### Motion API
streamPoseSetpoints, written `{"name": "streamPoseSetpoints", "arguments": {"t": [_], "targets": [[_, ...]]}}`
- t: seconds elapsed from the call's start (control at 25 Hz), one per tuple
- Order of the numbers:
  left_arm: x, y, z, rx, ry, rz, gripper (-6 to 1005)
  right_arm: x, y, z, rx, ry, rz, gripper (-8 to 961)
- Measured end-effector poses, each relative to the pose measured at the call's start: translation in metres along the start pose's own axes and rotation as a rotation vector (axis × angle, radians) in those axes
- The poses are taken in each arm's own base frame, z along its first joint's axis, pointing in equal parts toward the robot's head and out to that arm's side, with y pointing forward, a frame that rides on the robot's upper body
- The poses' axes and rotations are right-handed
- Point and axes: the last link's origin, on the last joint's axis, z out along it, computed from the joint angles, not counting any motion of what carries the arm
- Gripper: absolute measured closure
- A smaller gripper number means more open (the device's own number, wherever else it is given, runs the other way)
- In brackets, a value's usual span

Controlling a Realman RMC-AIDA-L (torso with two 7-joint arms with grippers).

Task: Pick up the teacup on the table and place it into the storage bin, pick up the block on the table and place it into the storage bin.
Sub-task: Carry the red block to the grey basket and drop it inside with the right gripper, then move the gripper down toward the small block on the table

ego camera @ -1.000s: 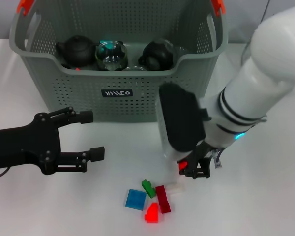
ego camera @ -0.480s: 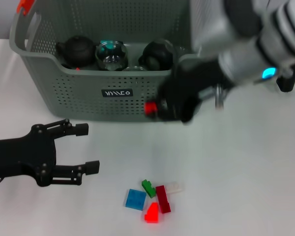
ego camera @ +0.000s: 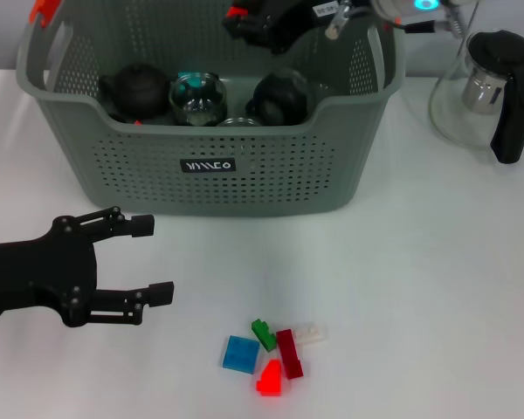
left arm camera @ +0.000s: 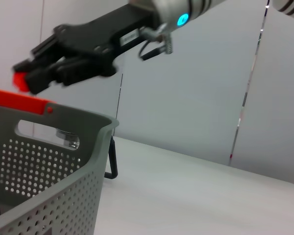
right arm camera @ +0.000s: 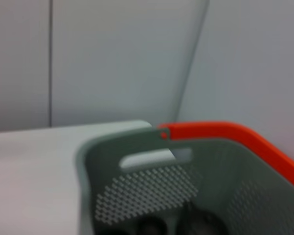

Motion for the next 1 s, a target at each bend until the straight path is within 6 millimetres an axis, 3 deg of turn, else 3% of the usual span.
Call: {"name": "streamPoseSetpoints", "arguments": {"t": [0.24, 0.48, 0.76, 1.0], "targets": [[0.001, -0.001, 0.0, -0.002, -0.002, 0.004, 65, 0.009, -0.009, 0.023, 0.057, 0.085, 0.003, 715], [0.001, -0.001, -0.001, -0.004, -0.003, 0.004, 65, 0.01, -0.011, 0.024, 0.075, 0.081, 0.003, 689], [0.002, 0.0, -0.001, -0.01, -0.003, 0.006, 64, 0.008, -0.009, 0.0, 0.042, 0.062, 0.001, 350], [0.0, 0.001, -0.001, -0.007, -0.002, 0.012, 64, 0.018, 0.025, -0.045, -0.179, 0.116, -0.099, 135]]}}
